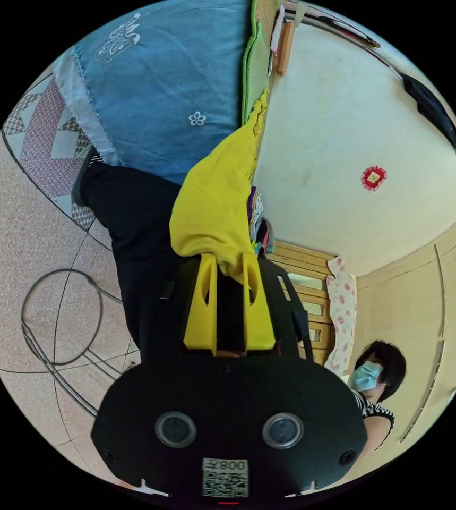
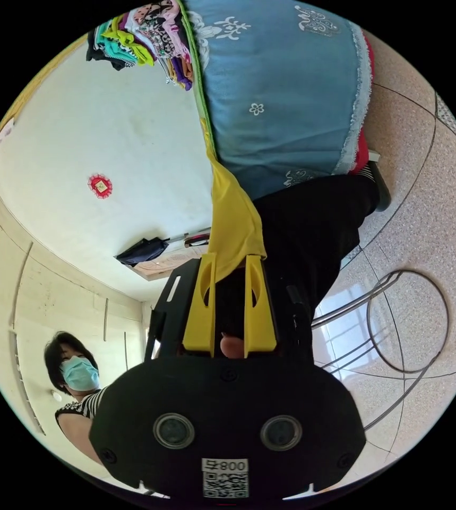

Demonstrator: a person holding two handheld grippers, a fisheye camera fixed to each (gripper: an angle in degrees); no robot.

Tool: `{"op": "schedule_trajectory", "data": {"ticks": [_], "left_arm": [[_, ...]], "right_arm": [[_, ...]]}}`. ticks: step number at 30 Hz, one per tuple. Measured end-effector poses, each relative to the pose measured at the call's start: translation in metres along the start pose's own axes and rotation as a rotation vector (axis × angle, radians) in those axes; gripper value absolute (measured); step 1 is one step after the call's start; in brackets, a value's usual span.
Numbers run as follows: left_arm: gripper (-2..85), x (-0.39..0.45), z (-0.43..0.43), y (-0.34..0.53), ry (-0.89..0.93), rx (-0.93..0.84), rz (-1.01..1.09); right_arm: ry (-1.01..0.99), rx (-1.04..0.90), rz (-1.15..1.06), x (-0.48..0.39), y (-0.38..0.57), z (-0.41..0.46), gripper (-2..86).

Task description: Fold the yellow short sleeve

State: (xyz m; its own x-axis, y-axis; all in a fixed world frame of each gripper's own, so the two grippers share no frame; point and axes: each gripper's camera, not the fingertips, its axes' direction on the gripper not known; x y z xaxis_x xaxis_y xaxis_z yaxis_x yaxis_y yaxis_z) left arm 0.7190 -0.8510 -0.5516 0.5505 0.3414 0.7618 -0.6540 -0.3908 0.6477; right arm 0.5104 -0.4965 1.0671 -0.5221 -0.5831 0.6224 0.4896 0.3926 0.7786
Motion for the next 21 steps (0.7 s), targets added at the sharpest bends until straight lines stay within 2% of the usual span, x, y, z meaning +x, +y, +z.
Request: {"op": "schedule_trajectory", "data": {"ticks": [6,11,21], "left_arm": [[2.7,0.008,-0.003,0.007,0.046,0.033,0.045],[2.0,0.025,-0.013,0.015,0.07,0.067,0.111],[1.7,0.063,-0.032,0.027,0.098,0.105,0.227]], "right_arm": [[-0.029,0.033,-0.024,-0.005,0.001,0.003,2.1],[-0.054,0.078,-0.107,-0.028,0.008,-0.001,0.8],[0.143,0.073,-0.327,-0.117,0.029,-0.015,0.4]]}}
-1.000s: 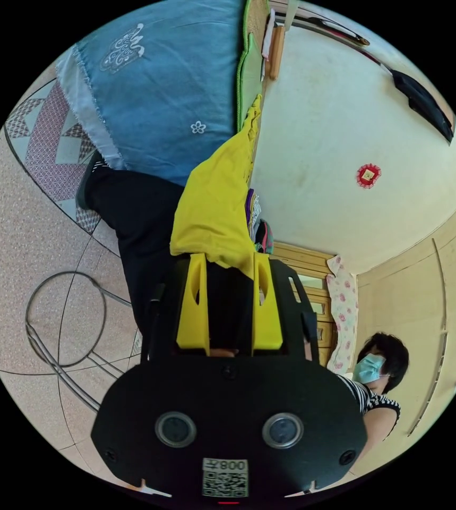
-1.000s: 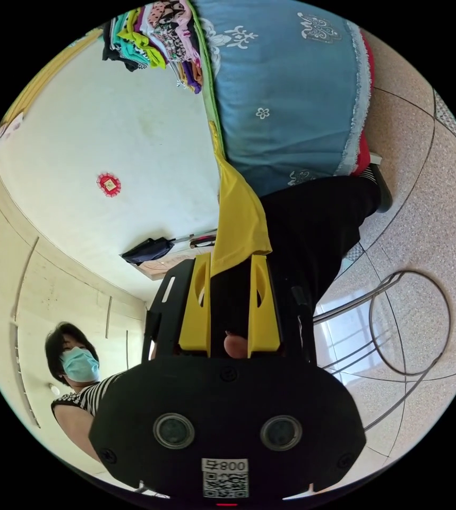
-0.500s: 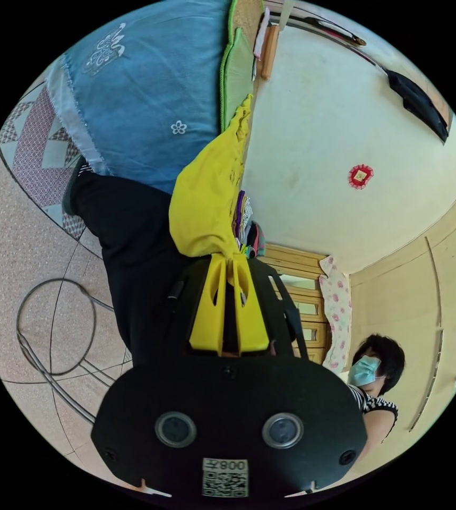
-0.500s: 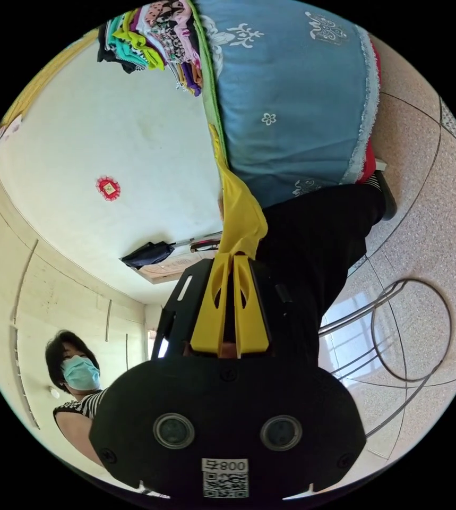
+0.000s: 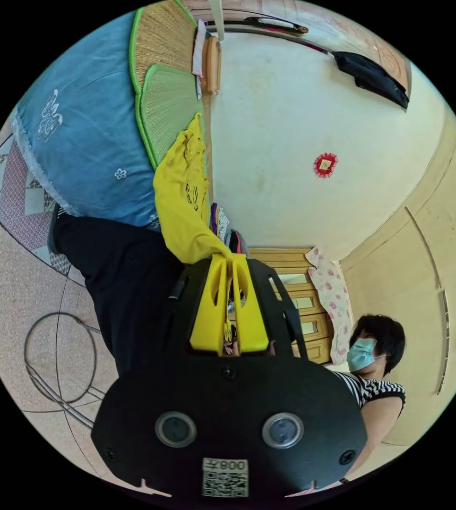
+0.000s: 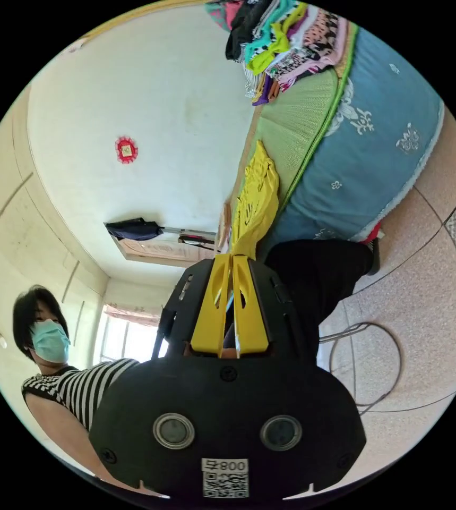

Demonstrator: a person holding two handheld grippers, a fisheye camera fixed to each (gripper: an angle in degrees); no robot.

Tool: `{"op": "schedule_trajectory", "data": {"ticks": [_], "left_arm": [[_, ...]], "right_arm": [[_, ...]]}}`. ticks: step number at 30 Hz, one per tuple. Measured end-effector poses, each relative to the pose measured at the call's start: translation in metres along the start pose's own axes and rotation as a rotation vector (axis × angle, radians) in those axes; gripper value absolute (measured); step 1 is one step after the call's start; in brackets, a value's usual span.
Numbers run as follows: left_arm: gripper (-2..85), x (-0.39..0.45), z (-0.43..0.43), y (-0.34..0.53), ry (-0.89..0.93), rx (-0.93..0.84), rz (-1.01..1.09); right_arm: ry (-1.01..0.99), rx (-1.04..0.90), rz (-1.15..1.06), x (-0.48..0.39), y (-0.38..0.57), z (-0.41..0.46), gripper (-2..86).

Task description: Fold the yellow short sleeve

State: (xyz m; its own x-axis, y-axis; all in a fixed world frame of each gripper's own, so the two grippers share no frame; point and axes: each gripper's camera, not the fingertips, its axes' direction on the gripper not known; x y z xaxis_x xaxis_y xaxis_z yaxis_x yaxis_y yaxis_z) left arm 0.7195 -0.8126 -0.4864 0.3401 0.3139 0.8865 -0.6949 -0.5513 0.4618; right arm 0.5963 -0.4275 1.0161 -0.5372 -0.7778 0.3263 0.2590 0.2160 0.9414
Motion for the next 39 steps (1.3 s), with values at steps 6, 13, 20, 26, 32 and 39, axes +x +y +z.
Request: {"op": "schedule_trajectory", "data": {"ticks": [6,13,20,26,32,39], "left_arm": [[1.6,-0.005,-0.01,0.005,-0.109,-0.014,-0.039],[1.7,-0.012,-0.015,0.014,-0.145,-0.01,-0.09],[1.7,-0.003,-0.019,0.012,-0.174,-0.024,-0.096],[1.7,0.0,-0.026,0.02,-0.191,-0.01,-0.117],[1.7,0.005,-0.036,0.026,-0.208,-0.006,-0.125],[1.8,0.006,-0.049,0.033,-0.227,-0.011,-0.139]], "right_arm": [[0.12,-0.053,0.079,0.034,0.007,-0.002,0.7],[0.073,-0.034,0.235,0.097,0.035,-0.013,4.5],[-0.045,0.037,0.308,0.143,0.042,-0.032,9.3],[-0.15,0.012,0.318,0.168,0.03,-0.009,11.1],[-0.225,-0.004,0.318,0.185,0.023,-0.017,10.6],[-0.227,-0.042,0.305,0.192,0.013,-0.039,4.0]]}}
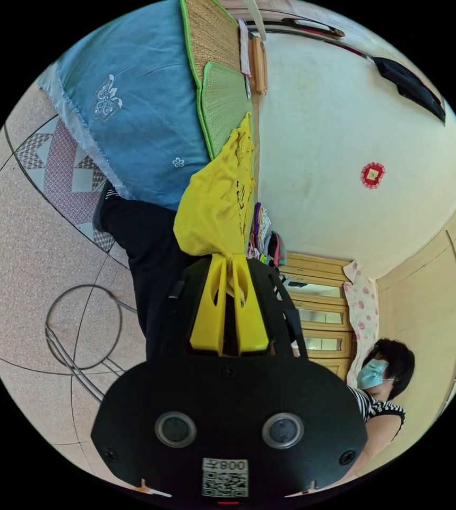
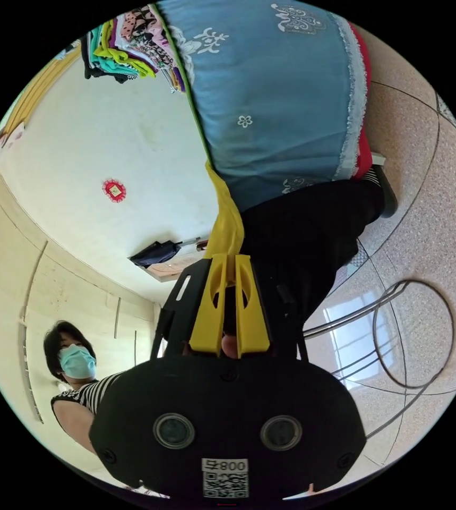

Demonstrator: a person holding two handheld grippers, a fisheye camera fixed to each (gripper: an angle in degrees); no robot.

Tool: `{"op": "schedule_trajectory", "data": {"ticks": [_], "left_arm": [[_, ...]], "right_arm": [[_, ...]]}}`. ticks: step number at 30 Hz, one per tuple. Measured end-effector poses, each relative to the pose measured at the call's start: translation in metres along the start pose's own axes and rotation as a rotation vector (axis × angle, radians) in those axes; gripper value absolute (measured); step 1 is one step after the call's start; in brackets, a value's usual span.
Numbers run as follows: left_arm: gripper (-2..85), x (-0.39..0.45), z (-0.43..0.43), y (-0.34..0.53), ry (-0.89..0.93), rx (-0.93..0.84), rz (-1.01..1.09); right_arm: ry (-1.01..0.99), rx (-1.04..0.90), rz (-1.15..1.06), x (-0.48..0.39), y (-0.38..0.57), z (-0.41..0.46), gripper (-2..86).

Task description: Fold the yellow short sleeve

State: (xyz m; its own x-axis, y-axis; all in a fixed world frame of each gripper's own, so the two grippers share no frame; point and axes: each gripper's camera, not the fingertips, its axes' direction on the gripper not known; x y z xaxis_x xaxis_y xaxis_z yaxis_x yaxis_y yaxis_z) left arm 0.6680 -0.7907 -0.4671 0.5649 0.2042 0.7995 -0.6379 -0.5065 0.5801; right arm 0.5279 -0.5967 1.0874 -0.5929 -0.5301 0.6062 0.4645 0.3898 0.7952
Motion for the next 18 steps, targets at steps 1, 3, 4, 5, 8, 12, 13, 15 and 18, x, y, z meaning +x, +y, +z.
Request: {"op": "schedule_trajectory", "data": {"ticks": [1,3,4,5,8,12,13,15,18], "left_arm": [[1.7,0.0,-0.003,0.002,0.003,0.003,0.0],[1.7,0.002,-0.008,0.005,0.013,0.007,0.007],[1.7,0.004,-0.012,0.008,0.022,0.011,0.02],[1.6,0.007,-0.017,0.011,0.032,0.012,0.036],[1.6,0.018,-0.028,0.019,0.055,0.002,0.085],[1.6,0.031,-0.04,0.03,0.093,-0.024,0.148],[1.6,0.035,-0.045,0.034,0.108,-0.032,0.172],[1.6,0.04,-0.052,0.042,0.123,-0.044,0.201],[1.6,0.044,-0.067,0.057,0.15,-0.053,0.225]], "right_arm": [[-0.011,-0.001,-0.006,-0.001,0.0,-0.003,3.5],[-0.061,0.005,-0.044,-0.013,0.001,-0.016,2.3],[-0.07,0.008,-0.059,-0.017,0.001,-0.021,2.1],[-0.082,0.014,-0.086,-0.027,0.003,-0.031,1.8],[-0.092,0.017,-0.162,-0.058,0.008,-0.059,1.3],[-0.043,-0.026,-0.273,-0.104,0.016,-0.088,1.1],[-0.045,-0.029,-0.287,-0.11,0.017,-0.091,1.0],[-0.055,-0.025,-0.323,-0.125,0.024,-0.106,1.0],[-0.059,-0.028,-0.349,-0.137,0.034,-0.124,1.0]]}}
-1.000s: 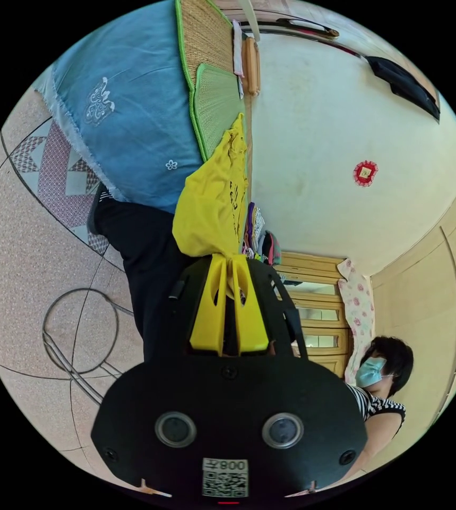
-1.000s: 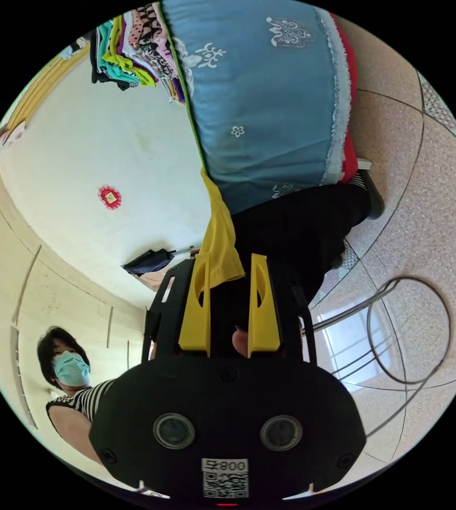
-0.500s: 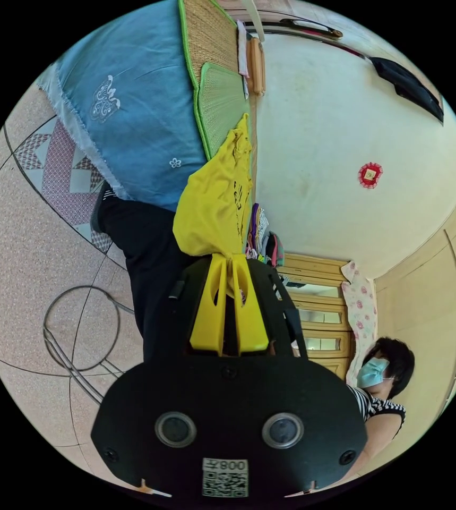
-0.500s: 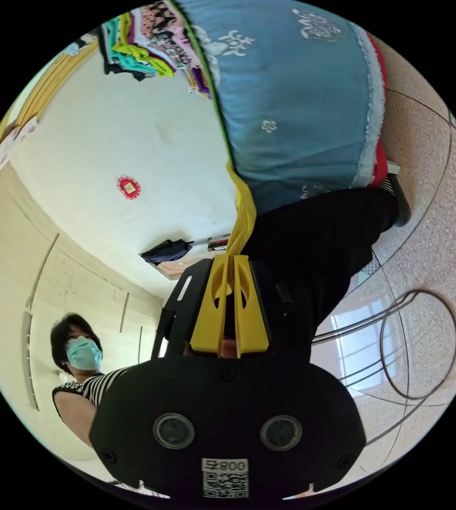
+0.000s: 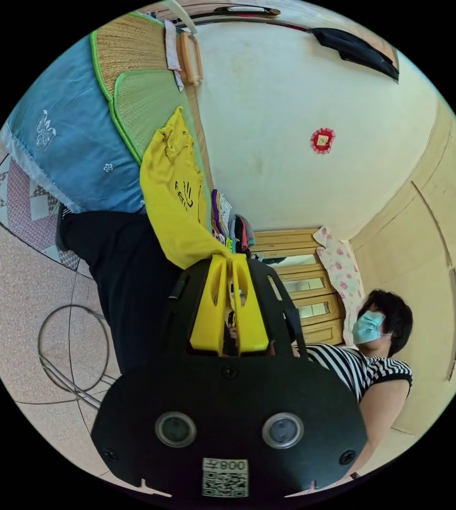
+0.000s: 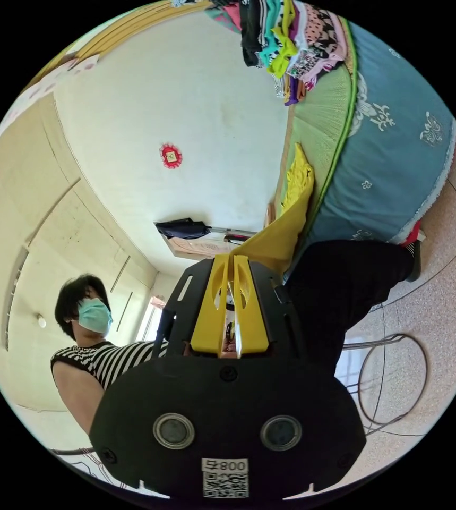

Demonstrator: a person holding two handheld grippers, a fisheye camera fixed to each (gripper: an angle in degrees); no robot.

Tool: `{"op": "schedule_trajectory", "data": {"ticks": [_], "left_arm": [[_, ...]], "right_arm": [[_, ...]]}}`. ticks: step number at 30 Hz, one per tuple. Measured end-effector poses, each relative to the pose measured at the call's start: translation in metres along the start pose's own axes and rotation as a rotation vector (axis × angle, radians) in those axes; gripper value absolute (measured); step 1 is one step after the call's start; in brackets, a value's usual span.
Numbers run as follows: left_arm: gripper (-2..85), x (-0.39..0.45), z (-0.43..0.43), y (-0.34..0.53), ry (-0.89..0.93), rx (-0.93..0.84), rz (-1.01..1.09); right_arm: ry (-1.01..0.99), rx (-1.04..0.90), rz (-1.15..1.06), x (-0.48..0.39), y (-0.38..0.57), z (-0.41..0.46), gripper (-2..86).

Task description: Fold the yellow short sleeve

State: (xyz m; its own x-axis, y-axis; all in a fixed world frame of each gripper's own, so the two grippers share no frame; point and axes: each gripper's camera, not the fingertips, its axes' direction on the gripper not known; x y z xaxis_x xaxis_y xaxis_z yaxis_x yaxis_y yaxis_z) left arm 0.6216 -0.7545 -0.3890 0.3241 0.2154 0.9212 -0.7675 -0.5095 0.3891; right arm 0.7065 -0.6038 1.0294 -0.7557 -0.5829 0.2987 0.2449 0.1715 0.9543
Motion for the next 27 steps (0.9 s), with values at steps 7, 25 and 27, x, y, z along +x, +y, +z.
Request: {"op": "schedule_trajectory", "data": {"ticks": [7,25,27], "left_arm": [[1.7,0.026,-0.039,0.032,0.041,-0.016,0.072],[1.6,0.064,-0.085,0.032,0.09,-0.042,0.199],[1.6,0.068,-0.09,0.034,0.09,-0.041,0.211]], "right_arm": [[-0.015,-0.019,-0.067,-0.037,0.018,-0.035,0.9],[-0.012,-0.025,-0.184,-0.091,0.007,-0.105,0.9],[-0.013,-0.032,-0.192,-0.096,0.005,-0.114,0.9]]}}
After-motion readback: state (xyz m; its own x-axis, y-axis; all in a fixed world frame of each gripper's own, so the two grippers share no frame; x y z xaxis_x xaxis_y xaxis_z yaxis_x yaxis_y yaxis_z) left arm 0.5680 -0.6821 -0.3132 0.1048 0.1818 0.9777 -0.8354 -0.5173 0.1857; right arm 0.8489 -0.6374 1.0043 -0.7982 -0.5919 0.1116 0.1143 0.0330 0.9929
